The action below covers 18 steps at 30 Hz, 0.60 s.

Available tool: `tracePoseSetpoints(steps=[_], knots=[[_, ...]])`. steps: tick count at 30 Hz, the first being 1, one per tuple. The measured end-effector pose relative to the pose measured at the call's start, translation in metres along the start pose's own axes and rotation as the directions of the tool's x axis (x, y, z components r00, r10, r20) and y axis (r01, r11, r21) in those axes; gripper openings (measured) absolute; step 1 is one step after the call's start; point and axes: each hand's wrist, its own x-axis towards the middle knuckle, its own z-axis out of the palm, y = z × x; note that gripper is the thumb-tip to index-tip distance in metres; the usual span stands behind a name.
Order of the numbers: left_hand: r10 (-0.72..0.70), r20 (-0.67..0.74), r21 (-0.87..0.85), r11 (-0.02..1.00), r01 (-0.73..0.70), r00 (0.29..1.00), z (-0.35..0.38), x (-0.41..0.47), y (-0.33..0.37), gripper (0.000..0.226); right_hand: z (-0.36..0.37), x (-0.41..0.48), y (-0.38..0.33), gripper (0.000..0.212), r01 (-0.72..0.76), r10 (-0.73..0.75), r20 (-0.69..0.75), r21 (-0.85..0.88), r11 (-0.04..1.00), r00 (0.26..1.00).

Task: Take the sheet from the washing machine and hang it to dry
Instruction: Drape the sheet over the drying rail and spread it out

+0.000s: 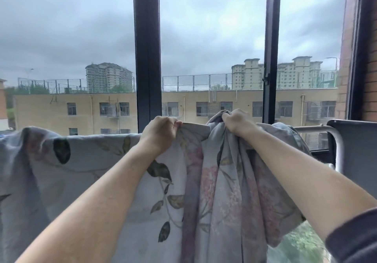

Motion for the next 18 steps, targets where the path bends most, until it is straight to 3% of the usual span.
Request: tracePoseSetpoints(steps=[4,8,18], knots=[[-0.01,-0.006,-0.051,0.999,0.01,1.0,-0.016,-0.003,-0.023,0.033,-0.003,0.007,0.002,0.037,-0.039,0.038,0.022,0.038,0.999,0.999],[0.032,0.003,-0.009,0.999,-0.032,0.999,-0.025,-0.009,-0.045,0.033,0.001,0.009,-0.003,0.03,-0.021,0.021,0.05,-0.011,1.0,0.999],[0.154,-0.097,0.068,0.987,-0.147,0.983,-0.036,-0.019,-0.085,0.031,-0.007,0.017,0.019,0.039,-0.085,0.084,0.046,0.024,0.996,0.995]])
